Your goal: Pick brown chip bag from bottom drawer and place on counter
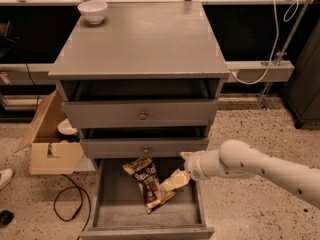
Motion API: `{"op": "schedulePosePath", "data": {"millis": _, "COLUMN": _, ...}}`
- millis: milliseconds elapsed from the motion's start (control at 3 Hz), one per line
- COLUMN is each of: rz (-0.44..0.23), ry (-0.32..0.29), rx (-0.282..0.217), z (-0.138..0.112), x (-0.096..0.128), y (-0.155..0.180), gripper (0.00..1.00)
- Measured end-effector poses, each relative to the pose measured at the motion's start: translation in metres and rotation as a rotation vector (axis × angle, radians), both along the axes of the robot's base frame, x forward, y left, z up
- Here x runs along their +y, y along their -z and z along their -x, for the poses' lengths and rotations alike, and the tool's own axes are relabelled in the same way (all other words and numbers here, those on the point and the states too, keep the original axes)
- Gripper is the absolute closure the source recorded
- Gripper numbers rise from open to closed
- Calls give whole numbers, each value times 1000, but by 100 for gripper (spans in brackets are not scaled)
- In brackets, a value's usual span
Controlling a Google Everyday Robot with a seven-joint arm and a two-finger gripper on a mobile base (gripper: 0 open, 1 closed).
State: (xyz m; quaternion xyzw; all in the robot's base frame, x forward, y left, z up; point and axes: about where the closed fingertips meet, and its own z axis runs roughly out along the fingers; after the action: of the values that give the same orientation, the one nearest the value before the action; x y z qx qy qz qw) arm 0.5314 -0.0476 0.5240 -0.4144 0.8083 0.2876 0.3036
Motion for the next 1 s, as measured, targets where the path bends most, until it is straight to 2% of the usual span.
{"op": "schedulePosePath", "data": {"millis": 333, "rz": 0, "ry": 0, "rx": 0, "z": 0, "x": 0, "y": 0, "gripper": 0}}
{"op": "schedulePosePath", "data": {"millis": 667, "rz": -11, "ry": 4, "rx": 9, "z": -6, "x": -2, "y": 29, "gripper": 0}}
{"op": "schedulePosePath", "data": {"millis": 1000, "rz": -35, "ry": 46, "rx": -4, "z": -28, "x": -17, "y": 101, "gripper": 0}}
